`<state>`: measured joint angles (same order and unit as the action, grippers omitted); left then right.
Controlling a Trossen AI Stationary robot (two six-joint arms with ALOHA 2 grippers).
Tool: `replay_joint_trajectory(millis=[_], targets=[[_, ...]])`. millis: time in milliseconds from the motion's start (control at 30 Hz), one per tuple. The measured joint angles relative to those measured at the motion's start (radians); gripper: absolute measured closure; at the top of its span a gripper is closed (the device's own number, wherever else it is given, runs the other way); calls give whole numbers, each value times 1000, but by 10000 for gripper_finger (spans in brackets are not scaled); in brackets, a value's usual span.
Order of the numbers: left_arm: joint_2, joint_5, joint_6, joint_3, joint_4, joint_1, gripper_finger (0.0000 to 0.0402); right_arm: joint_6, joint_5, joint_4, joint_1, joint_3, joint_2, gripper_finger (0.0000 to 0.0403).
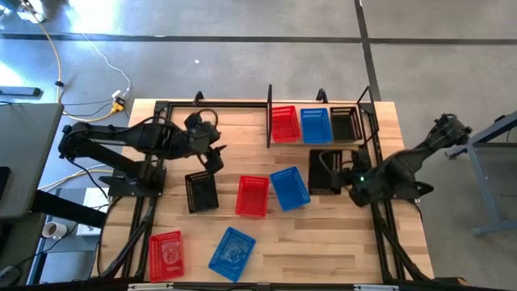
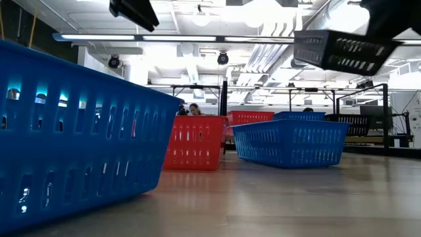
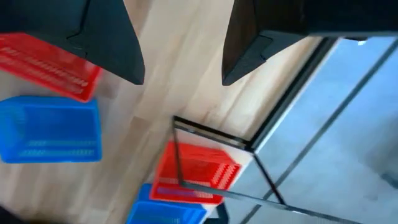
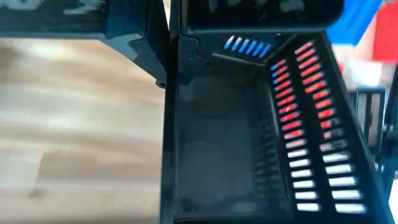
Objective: Stack baskets on shelf by color
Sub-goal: Stack the bottom black basket on the black basket on the shelf
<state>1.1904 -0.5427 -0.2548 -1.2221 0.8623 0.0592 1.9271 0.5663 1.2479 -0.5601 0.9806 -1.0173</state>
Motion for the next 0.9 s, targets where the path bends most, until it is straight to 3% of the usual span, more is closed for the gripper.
replay_joint_trajectory(millis=[300, 667, 900], targets=[[0, 25, 129, 0, -3, 148, 197, -237, 27, 4, 240, 3, 71, 403], [0, 203, 285, 0, -77, 288, 197, -528, 27, 148, 533, 176, 68, 403], [0, 222, 312, 0, -76, 332, 197, -716, -95, 160, 755, 192, 68, 403]])
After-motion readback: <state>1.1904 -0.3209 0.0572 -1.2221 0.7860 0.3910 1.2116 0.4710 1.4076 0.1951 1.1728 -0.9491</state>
